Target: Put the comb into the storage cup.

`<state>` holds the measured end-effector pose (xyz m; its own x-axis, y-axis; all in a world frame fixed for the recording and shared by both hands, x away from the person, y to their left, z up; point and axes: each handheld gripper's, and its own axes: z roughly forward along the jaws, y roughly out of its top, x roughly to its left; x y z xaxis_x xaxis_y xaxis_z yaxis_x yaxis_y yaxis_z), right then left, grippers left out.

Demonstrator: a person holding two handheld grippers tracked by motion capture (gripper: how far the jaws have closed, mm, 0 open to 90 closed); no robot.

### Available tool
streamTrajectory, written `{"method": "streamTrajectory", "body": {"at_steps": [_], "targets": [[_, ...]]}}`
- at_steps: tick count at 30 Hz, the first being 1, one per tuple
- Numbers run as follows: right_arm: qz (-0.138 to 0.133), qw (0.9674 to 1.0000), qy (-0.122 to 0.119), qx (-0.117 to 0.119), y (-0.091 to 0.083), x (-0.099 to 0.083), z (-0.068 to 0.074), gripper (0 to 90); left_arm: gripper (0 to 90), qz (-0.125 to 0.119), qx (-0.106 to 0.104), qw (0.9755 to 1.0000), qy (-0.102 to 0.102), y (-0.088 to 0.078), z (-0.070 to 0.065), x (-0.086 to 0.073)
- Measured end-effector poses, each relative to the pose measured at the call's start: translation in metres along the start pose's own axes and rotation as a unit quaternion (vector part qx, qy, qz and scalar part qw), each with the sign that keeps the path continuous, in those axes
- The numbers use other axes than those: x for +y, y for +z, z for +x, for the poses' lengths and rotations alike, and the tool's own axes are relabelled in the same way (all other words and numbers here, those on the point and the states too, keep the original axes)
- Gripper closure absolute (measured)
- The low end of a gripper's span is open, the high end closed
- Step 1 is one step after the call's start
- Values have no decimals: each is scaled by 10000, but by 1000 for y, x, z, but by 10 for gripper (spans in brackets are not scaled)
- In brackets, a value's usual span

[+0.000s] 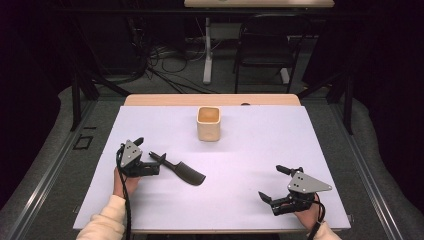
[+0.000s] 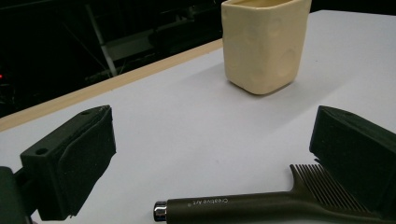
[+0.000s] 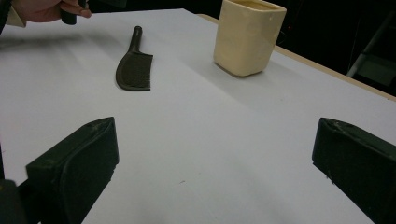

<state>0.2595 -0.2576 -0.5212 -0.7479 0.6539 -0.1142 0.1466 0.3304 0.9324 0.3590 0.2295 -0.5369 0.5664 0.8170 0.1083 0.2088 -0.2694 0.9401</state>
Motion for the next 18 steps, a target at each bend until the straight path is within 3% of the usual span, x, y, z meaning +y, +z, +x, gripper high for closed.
{"method": "streamTrajectory", "body": {"at_steps": [9, 16, 18], "targets": [[11, 10000, -13, 8, 0, 0, 0, 1, 0, 74, 137, 9998, -86, 7, 5, 1], [24, 10000, -19, 17, 0, 0, 1, 1, 0, 284, 210, 9993, -116, 15, 8, 5], [24, 10000, -18, 19, 0, 0, 1, 1, 7, 451, 257, 9986, -109, 19, 9, 5]]}}
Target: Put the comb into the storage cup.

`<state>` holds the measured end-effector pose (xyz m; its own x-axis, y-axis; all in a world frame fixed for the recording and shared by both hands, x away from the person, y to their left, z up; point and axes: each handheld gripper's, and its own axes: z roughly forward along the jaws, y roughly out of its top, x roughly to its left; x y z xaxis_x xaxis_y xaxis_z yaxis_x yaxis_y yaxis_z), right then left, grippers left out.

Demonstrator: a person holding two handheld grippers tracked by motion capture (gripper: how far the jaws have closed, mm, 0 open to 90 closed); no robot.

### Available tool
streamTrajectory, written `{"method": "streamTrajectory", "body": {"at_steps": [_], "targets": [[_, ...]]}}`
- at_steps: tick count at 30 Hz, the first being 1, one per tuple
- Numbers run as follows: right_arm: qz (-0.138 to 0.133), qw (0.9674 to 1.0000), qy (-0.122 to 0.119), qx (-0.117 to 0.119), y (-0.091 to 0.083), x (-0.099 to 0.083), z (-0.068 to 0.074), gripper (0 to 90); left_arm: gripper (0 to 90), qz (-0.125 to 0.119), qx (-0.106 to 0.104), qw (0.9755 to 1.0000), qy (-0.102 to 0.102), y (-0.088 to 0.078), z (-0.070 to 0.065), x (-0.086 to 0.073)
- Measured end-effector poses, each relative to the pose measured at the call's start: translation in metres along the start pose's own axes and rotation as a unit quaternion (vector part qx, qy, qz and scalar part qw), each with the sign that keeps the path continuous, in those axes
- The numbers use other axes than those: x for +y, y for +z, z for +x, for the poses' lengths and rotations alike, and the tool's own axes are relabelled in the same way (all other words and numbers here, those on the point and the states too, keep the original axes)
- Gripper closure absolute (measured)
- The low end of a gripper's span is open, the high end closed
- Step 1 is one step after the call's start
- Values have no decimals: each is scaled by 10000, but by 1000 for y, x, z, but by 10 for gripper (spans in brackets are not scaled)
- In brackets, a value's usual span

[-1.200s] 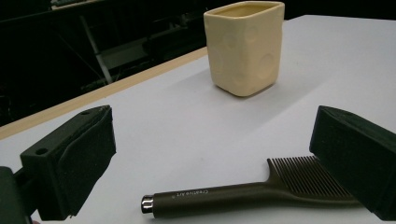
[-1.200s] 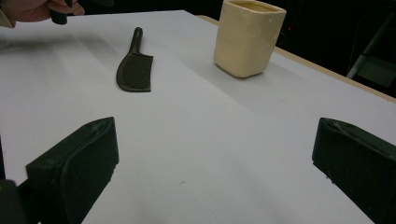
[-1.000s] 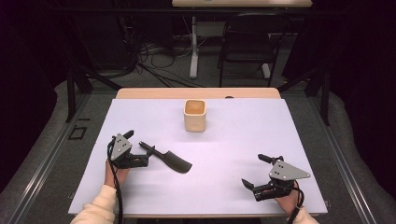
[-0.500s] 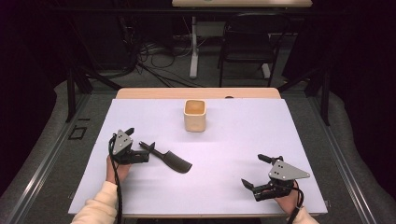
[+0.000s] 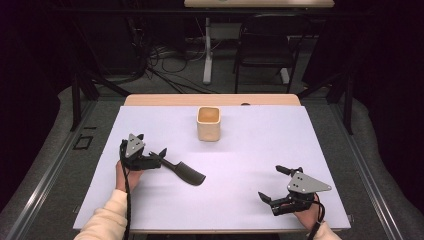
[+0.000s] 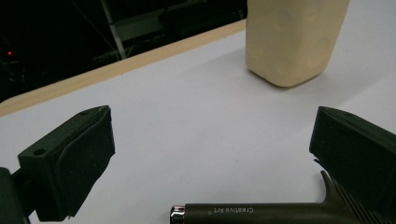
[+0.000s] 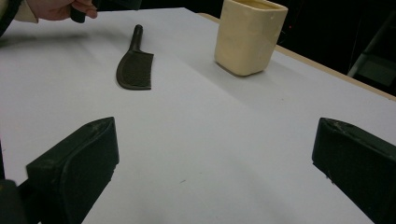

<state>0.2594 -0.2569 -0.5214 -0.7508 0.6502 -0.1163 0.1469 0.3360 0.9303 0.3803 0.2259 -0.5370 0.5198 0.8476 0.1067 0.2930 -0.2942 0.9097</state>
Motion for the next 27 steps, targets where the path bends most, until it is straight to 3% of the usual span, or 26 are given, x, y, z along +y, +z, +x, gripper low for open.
{"method": "streamTrajectory", "body": {"at_steps": [4, 6, 8, 9, 11, 20, 27], "targets": [[4, 10000, -6, 5, 0, 0, 0, 1, 160, 61, 37, 10000, 10, 4, 1, 0], [2, 10000, -4, 4, 0, 0, 0, 1, 178, 91, 29, 10000, 17, 5, 1, 0], [2, 10000, -7, 7, 0, 0, 0, 1, 297, 164, -5, 9999, 37, 7, 1, -1], [2, 10000, -7, 7, 0, 0, 0, 1, 297, 193, -31, 9998, 44, 8, 1, -1], [2, 10000, -8, 10, 0, 0, 0, 1, 428, 262, -40, 9996, 64, 9, 1, -1], [10, 10000, -17, 13, 0, 0, 0, 2, 751, 478, -186, 9987, 35, 12, 4, -5], [10, 10000, -18, 14, 0, 0, 0, 2, 897, 615, -181, 9979, -16, 13, 7, -7]]}}
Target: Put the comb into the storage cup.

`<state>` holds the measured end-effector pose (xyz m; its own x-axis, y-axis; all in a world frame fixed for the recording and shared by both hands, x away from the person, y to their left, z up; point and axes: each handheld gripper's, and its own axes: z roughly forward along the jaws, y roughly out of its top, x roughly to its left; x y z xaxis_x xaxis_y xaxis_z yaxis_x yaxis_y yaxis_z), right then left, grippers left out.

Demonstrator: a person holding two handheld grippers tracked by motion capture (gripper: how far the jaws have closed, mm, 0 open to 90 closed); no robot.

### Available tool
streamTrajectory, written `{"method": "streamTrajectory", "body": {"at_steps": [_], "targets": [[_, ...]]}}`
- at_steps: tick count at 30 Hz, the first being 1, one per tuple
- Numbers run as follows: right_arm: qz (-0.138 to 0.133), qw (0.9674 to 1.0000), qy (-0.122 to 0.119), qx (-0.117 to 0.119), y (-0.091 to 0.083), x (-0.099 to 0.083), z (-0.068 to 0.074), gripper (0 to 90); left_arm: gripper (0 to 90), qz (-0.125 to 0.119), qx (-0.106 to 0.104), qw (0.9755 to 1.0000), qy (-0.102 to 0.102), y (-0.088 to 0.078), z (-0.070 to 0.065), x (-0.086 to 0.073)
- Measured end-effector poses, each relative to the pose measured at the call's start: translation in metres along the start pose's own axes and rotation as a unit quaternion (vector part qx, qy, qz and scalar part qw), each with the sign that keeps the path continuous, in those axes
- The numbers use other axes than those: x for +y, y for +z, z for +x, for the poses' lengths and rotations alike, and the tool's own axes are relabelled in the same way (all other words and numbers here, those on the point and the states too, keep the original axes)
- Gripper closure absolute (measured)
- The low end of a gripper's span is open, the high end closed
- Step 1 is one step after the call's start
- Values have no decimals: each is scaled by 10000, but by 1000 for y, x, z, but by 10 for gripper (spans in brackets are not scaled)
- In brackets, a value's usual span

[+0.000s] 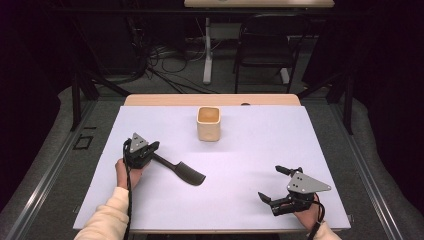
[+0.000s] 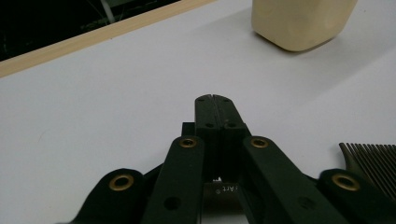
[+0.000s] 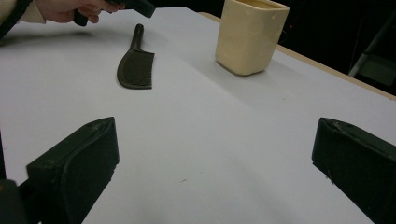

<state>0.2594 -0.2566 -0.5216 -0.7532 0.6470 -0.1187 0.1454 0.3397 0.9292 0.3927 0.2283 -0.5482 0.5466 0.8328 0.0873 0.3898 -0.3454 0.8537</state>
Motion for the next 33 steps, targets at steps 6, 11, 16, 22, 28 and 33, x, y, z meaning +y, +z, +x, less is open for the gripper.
{"method": "streamTrajectory", "body": {"at_steps": [6, 11, 16, 22, 28, 33], "targets": [[-1, 10000, 1, 1, 0, 0, 0, 2, 899, 106, 45, 9999, -24, 2, 2, -2], [3, 10000, 2, 0, 0, 0, 0, 2, 898, 221, 115, 9997, -67, 6, 5, -4], [2, 10000, 6, 4, 0, 0, 0, 2, 898, 265, 152, 9995, -93, 8, 7, -6], [5, 10000, 3, 3, 0, 0, 0, 2, 897, 350, 125, 9993, -29, 10, 7, -6], [11, 10000, 1, 1, 0, 0, 0, 3, 897, 418, 83, 9991, -1, 12, 7, -7], [27, 10000, 6, 6, 0, 0, 0, 3, 896, 467, 71, 9989, -22, 12, 6, -7]]}}
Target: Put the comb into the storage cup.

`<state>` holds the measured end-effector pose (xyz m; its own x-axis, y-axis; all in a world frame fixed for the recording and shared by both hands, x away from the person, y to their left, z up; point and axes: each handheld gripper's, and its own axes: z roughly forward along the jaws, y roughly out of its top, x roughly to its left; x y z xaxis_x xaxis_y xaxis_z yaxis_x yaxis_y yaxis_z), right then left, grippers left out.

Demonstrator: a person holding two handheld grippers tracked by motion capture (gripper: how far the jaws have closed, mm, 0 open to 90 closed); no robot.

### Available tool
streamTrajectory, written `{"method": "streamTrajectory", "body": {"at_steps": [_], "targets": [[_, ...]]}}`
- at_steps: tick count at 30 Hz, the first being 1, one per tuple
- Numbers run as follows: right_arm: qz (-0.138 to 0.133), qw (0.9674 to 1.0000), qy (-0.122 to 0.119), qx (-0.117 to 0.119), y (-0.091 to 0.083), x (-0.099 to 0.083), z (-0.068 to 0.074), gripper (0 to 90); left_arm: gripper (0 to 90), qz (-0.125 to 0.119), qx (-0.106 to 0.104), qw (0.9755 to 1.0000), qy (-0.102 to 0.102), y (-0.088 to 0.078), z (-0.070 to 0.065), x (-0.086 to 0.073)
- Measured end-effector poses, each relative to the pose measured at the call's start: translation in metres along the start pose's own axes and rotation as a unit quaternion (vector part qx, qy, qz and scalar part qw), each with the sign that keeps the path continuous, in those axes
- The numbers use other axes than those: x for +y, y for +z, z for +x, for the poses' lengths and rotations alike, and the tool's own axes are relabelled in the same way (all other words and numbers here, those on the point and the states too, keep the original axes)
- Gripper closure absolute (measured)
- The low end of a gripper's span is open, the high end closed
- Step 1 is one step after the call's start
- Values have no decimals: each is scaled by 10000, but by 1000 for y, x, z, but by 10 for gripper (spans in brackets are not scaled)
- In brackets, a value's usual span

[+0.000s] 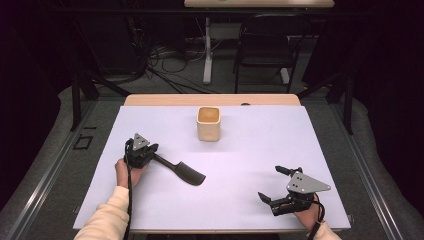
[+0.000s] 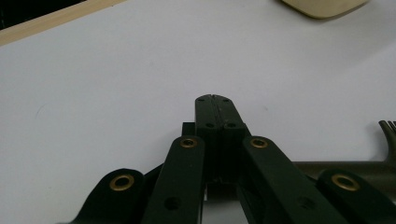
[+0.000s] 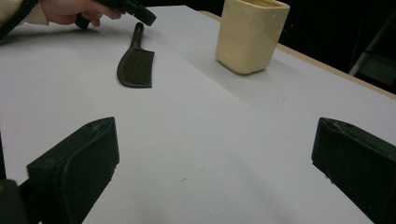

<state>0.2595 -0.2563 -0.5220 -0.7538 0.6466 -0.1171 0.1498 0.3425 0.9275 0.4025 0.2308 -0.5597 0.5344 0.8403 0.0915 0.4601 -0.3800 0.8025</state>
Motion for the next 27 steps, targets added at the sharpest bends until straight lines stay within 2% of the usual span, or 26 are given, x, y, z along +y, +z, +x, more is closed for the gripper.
{"method": "streamTrajectory", "body": {"at_steps": [11, 27], "targets": [[22, 10000, -21, 8, 0, 0, 0, 4, 889, 215, -19, 9998, 14, 2, 0, -1], [32, 10000, -36, -20, 0, 0, 1, 14, 882, 438, -159, 9989, -43, 0, 0, -2]]}}
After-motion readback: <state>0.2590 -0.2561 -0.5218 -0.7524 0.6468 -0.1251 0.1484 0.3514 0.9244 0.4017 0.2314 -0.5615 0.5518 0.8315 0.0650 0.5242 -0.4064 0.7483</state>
